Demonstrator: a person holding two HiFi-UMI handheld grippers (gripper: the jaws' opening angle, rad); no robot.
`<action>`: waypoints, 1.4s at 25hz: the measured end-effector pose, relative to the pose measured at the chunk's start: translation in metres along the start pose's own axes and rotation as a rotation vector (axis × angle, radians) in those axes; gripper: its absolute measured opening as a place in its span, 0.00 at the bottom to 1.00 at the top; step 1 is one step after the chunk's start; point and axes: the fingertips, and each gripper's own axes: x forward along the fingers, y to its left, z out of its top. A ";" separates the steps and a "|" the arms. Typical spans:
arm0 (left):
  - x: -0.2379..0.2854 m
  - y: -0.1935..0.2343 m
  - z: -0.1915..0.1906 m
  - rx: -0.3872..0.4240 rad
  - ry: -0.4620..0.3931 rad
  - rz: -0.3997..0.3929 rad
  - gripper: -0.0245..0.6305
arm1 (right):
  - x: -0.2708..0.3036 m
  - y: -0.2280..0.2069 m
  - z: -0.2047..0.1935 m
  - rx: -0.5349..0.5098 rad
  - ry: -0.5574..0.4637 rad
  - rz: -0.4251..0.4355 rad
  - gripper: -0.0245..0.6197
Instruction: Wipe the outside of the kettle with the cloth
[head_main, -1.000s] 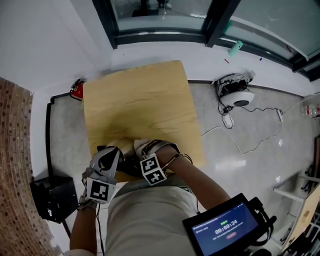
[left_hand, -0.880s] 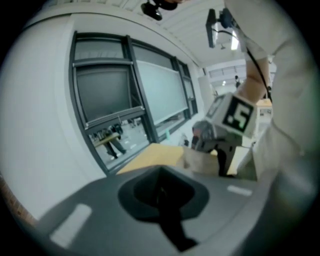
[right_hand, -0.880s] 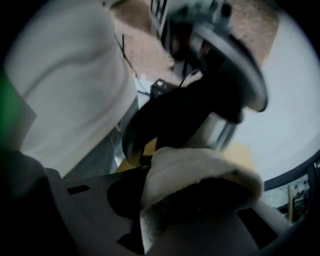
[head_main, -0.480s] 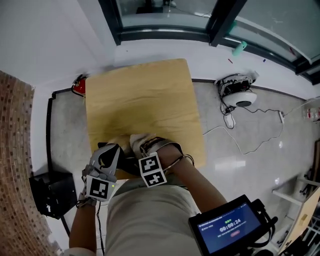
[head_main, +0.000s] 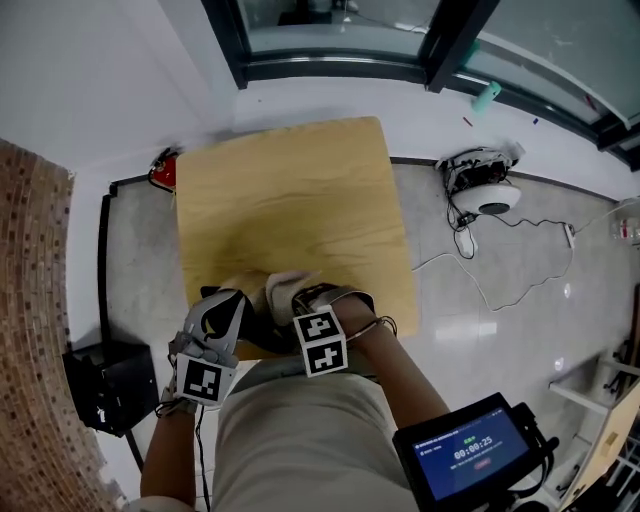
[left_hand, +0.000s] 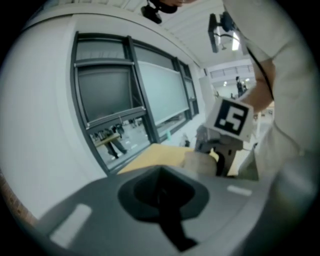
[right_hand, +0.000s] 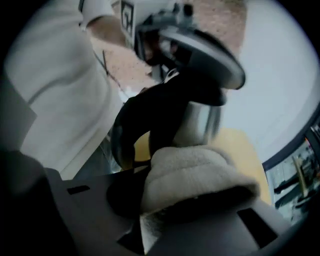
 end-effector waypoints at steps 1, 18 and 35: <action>-0.001 0.000 0.000 -0.001 0.000 0.004 0.03 | 0.007 -0.004 -0.005 0.063 -0.029 -0.028 0.16; 0.002 -0.003 -0.003 0.032 -0.023 0.015 0.03 | -0.084 -0.086 -0.072 1.460 -0.888 -0.208 0.60; 0.007 0.004 0.003 -0.007 -0.003 0.071 0.03 | -0.123 -0.078 -0.091 1.759 -1.274 -0.049 0.60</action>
